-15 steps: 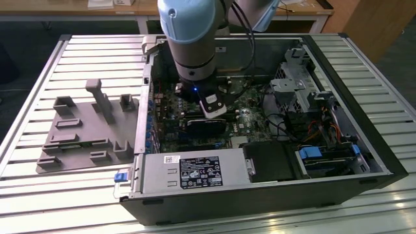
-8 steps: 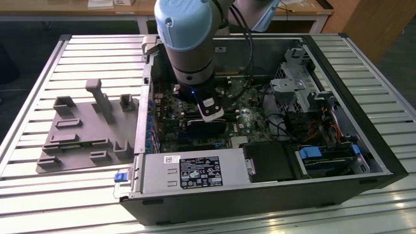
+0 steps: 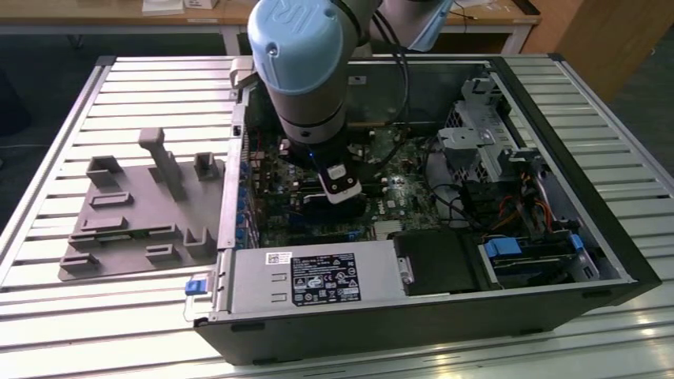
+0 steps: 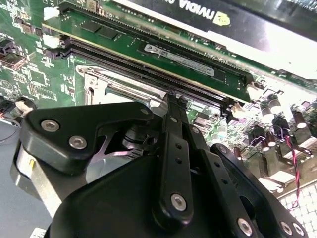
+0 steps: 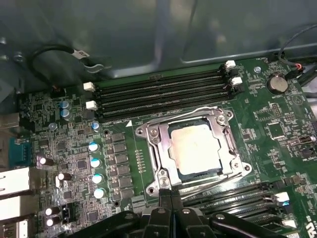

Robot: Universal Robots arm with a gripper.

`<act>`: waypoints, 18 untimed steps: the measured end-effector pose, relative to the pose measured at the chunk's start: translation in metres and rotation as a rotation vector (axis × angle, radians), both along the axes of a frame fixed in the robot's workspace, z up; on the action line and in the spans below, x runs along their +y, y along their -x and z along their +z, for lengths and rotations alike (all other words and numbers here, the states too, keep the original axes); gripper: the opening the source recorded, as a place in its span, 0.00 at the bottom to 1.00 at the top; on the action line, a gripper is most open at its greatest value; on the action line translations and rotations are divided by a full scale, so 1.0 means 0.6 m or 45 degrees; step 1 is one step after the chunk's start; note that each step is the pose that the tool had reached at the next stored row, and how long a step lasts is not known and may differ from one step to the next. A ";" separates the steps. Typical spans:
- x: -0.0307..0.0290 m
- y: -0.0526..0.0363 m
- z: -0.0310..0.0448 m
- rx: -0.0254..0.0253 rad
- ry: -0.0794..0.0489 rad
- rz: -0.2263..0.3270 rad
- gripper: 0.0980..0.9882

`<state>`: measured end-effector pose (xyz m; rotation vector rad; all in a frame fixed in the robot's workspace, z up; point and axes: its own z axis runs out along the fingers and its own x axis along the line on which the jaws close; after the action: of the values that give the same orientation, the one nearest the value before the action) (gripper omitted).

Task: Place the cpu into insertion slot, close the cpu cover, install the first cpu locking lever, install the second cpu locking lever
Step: 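Install the second cpu locking lever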

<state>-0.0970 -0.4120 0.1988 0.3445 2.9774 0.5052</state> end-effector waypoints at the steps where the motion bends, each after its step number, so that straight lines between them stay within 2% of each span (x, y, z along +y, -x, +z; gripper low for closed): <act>1: -0.0001 0.001 -0.001 0.0001 -0.004 0.000 0.00; 3: -0.0002 0.011 -0.007 0.0001 -0.009 0.000 0.00; 5: -0.0001 0.015 -0.009 0.0000 -0.011 0.000 0.00; 11: 0.0001 0.016 -0.013 0.0002 -0.017 0.000 0.00; 18: 0.0017 0.016 -0.017 0.0001 -0.038 0.000 0.00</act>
<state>-0.1064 -0.4110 0.1886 0.3469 2.9727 0.5499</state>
